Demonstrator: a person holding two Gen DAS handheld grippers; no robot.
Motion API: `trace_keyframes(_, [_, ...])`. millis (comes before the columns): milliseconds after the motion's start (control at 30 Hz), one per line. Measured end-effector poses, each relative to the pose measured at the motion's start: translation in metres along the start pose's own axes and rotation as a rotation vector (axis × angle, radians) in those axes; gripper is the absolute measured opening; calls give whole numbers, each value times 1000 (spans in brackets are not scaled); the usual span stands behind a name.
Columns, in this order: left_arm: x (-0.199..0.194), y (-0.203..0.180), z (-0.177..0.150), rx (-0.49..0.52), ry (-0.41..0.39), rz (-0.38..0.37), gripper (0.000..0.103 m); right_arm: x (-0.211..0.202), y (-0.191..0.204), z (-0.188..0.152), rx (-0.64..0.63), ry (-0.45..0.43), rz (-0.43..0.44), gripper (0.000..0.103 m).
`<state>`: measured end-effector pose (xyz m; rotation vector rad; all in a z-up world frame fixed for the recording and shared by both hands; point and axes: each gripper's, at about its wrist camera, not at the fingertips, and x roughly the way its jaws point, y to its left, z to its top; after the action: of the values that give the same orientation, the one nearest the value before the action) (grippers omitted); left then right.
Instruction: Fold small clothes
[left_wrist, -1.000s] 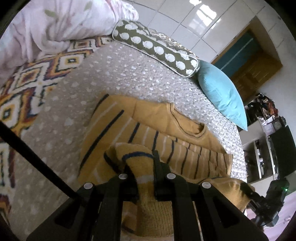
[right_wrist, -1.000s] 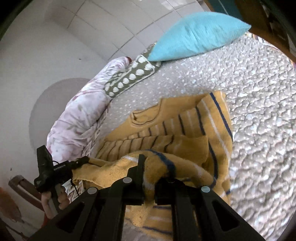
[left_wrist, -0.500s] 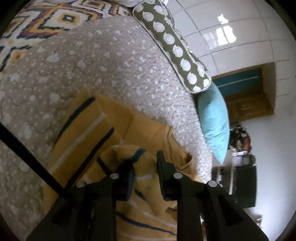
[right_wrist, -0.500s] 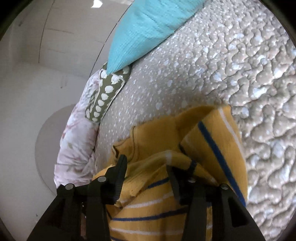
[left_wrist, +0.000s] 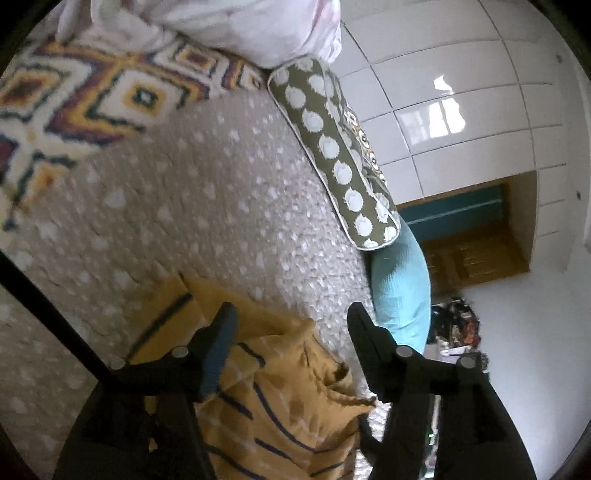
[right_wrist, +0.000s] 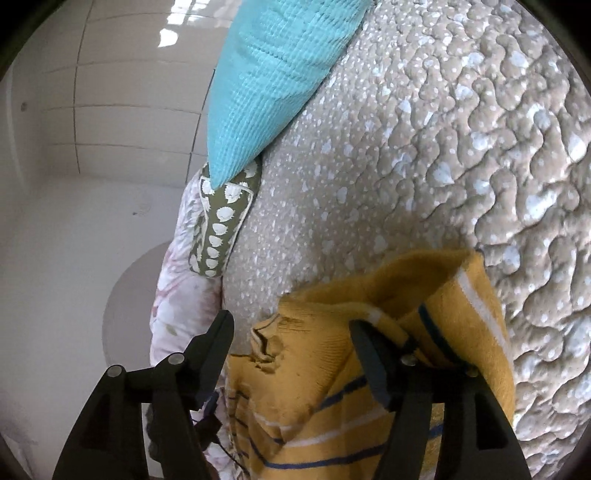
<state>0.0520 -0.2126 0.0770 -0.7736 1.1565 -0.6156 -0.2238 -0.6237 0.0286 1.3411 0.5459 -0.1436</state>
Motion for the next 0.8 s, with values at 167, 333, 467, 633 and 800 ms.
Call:
trace_keyframes(167, [-27,-7,-14,164,9,141,67,-19,21,-8,-122,-5,-14,77])
trace_keyframes(333, [-53,12,-50,307,62,278,69,-68,24,-20,-211,-62,-116,80])
trace_keyframes(467, [-55,32,-86,420,131,333,69,-88,17,-52,-329,-33,-275,80])
trace_keyframes(633, [-43,57,-119,476,204,375,65,-89,-12,-117,-451,47,-417,64])
trace_keyframes(800, [-63,48,-124,523,208,410,7,-98,-25,-140,-437,99,-395,9])
